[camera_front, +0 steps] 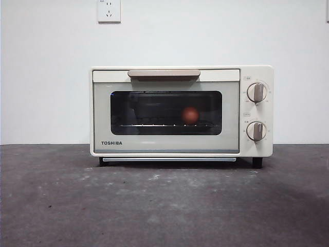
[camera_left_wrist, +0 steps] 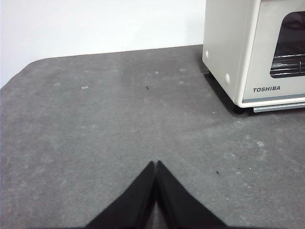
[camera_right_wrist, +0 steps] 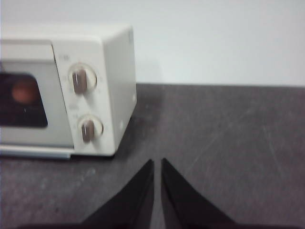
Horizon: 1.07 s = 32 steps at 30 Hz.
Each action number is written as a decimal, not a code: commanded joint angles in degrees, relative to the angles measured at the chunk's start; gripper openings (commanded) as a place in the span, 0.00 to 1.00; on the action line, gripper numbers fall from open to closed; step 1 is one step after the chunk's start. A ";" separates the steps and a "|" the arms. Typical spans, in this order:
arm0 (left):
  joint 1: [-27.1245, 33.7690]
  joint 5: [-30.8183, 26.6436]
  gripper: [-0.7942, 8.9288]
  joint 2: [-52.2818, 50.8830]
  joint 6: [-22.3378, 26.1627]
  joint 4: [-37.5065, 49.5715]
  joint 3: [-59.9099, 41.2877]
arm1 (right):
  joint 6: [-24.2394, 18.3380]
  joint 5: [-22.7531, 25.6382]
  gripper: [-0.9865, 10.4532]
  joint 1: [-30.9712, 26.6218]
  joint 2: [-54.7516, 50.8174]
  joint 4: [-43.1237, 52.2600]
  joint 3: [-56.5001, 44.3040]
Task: Eggoven
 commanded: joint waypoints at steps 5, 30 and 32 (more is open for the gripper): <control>0.11 -0.09 0.09 -0.11 -0.13 -0.24 -1.57 | 3.08 0.00 0.09 0.07 -0.81 -3.82 -2.29; 0.11 -0.09 0.09 -0.11 -0.13 -0.24 -1.57 | 3.04 0.07 0.09 0.07 -0.81 -5.31 -2.21; 0.11 -0.09 0.09 -0.11 -0.13 -0.24 -1.57 | 3.04 0.07 0.09 0.07 -0.81 -5.31 -2.21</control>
